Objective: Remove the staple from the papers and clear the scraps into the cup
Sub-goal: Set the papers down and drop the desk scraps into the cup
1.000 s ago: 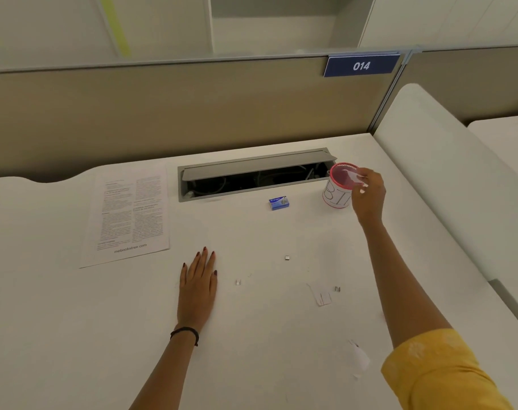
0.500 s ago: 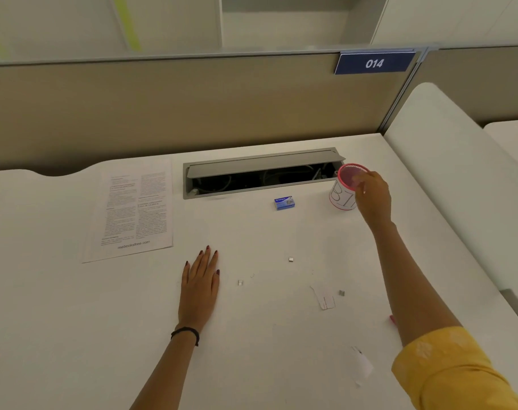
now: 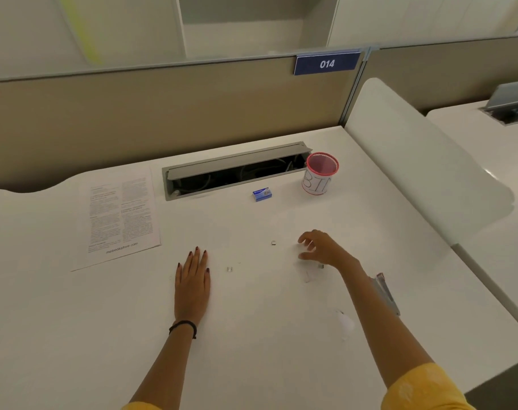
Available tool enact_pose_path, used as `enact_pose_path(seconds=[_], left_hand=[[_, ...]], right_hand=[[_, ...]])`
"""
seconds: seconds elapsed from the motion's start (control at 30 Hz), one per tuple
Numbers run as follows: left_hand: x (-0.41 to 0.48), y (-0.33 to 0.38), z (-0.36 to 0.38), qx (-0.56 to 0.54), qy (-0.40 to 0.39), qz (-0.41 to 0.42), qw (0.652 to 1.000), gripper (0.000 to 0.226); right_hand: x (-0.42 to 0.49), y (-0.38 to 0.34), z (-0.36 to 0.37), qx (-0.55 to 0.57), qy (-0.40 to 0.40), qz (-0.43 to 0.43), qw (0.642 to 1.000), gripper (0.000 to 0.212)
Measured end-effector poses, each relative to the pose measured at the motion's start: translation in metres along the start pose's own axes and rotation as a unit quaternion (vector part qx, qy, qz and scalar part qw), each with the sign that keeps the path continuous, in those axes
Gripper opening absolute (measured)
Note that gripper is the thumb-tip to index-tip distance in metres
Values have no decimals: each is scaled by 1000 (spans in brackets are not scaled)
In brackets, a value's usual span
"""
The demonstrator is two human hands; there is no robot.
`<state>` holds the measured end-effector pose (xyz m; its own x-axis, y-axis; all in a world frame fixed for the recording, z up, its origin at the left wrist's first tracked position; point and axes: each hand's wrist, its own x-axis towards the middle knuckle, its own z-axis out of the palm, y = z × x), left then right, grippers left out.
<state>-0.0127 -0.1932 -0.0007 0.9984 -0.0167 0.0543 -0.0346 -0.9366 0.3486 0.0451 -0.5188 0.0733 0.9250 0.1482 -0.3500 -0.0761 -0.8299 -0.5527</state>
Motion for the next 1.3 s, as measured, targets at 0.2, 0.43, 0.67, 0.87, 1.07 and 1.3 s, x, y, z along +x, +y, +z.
enact_pose_path(seconds=[0.2, 0.43, 0.67, 0.87, 1.07, 1.3], left_hand=[[-13, -3, -4, -4, -19, 12, 1000, 59], [-13, -4, -5, -2, -22, 20, 1000, 62], [-13, -2, -6, -7, -13, 21, 1000, 54], [-8, -4, -7, -8, -6, 23, 1000, 52], [5, -5, -5, -13, 4, 24, 1000, 52], [25, -12, -2, -18, 9, 44, 999, 52]], right_hand=[[-25, -5, 29, -52, -19, 30, 998, 53], [-27, -11, 35, -75, 22, 51, 996, 41], [-31, -5, 39, -93, 60, 40, 993, 32], [-39, 5, 47, 4, 72, 36, 997, 27], [-18, 6, 28, 70, 30, 43, 996, 31], [25, -2, -21, 198, 219, 59, 954, 13]])
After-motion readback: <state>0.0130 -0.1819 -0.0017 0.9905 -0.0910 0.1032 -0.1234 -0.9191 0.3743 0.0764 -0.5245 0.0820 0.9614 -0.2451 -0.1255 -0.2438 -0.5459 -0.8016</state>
